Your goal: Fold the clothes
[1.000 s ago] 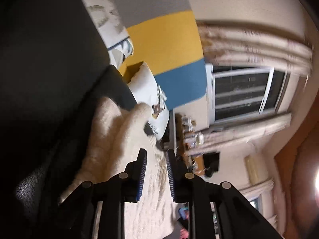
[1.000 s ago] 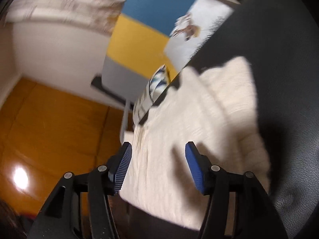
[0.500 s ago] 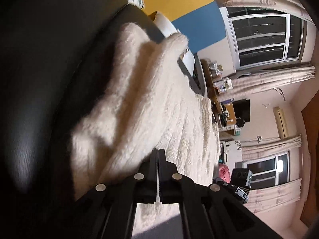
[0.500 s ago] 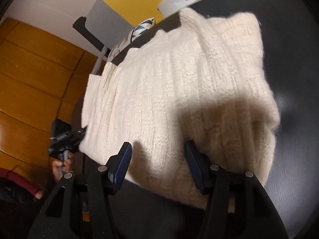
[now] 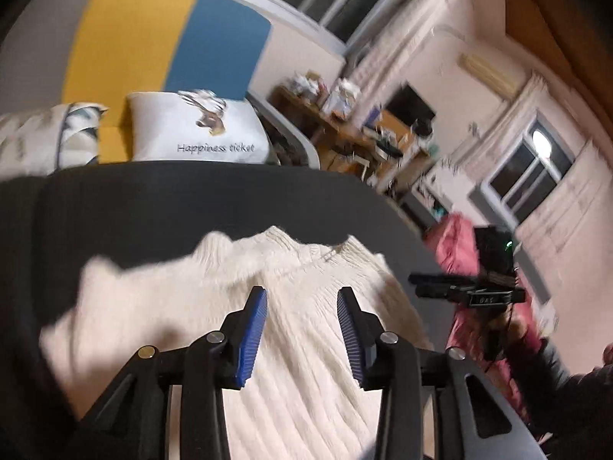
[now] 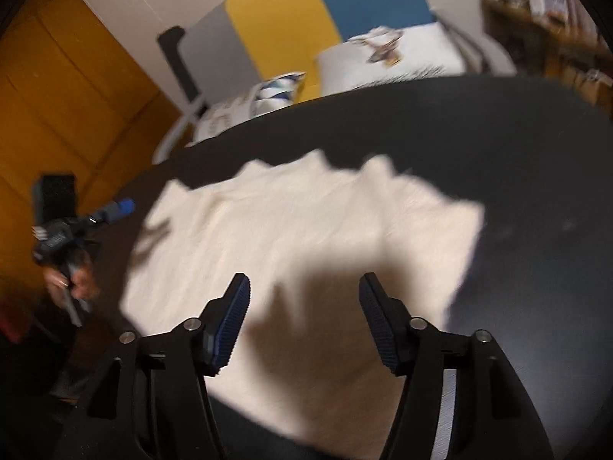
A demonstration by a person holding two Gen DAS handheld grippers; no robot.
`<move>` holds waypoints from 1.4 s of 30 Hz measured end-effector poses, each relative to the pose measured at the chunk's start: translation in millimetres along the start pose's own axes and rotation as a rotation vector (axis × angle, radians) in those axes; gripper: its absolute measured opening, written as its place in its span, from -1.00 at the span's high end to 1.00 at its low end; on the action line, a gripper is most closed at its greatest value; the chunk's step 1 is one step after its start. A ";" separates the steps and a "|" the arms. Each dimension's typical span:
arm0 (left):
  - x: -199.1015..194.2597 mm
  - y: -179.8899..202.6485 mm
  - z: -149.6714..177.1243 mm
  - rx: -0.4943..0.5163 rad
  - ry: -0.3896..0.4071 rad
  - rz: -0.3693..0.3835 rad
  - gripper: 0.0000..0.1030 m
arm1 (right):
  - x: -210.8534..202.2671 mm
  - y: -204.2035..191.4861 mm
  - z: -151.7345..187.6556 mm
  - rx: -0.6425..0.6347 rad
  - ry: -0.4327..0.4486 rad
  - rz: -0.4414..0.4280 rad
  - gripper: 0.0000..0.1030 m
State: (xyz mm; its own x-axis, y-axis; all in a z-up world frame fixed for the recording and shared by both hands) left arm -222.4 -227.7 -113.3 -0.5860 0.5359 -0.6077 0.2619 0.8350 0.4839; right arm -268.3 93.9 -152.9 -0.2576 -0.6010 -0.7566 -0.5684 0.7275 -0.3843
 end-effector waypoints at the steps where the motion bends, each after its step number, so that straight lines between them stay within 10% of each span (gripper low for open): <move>1: 7.5 -3.9 -5.3 0.006 -0.015 -0.001 0.25 | 0.7 3.1 -3.3 -0.002 0.003 0.019 -0.23; 16: 96.8 -3.4 -5.5 0.133 -0.381 0.021 0.23 | 61.9 34.6 -27.5 -0.047 -0.092 0.054 -0.23; 20: 98.6 4.4 11.9 0.148 -0.440 0.066 0.45 | 70.1 25.6 -19.7 -0.128 -0.119 0.098 0.23; 21: 98.3 6.6 13.3 0.169 -0.425 0.043 0.81 | 70.2 22.4 -17.8 -0.146 -0.120 0.109 0.30; 25: 80.6 20.4 5.8 0.205 -0.261 -0.003 0.89 | 61.8 11.1 -12.4 -0.194 -0.096 0.153 0.67; 29: 75.6 22.5 -7.5 0.179 -0.137 -0.071 0.89 | 35.8 20.2 -13.4 -0.141 -0.018 0.169 0.73; 34: 126.4 -5.6 7.4 0.147 -0.215 -0.297 0.79 | 51.3 53.2 4.4 -0.042 -0.078 0.207 0.73; 42: 74.4 8.3 -8.3 0.090 -0.027 -0.301 0.49 | 28.8 55.9 1.9 0.000 -0.013 0.209 0.72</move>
State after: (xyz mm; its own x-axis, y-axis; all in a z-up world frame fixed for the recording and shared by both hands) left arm -270.3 -182.0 -149.3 -0.6274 0.2654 -0.7321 0.1473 0.9636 0.2231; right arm -306.0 117.9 -197.2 -0.3594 -0.4329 -0.8267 -0.5042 0.8355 -0.2184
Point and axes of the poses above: each gripper's, at about its wrist camera, not at the fingertips, and x roughly the way its jaws point, y to its right, z to its underside, the point moved 4 cm from there along x, roughly the way its jaws point
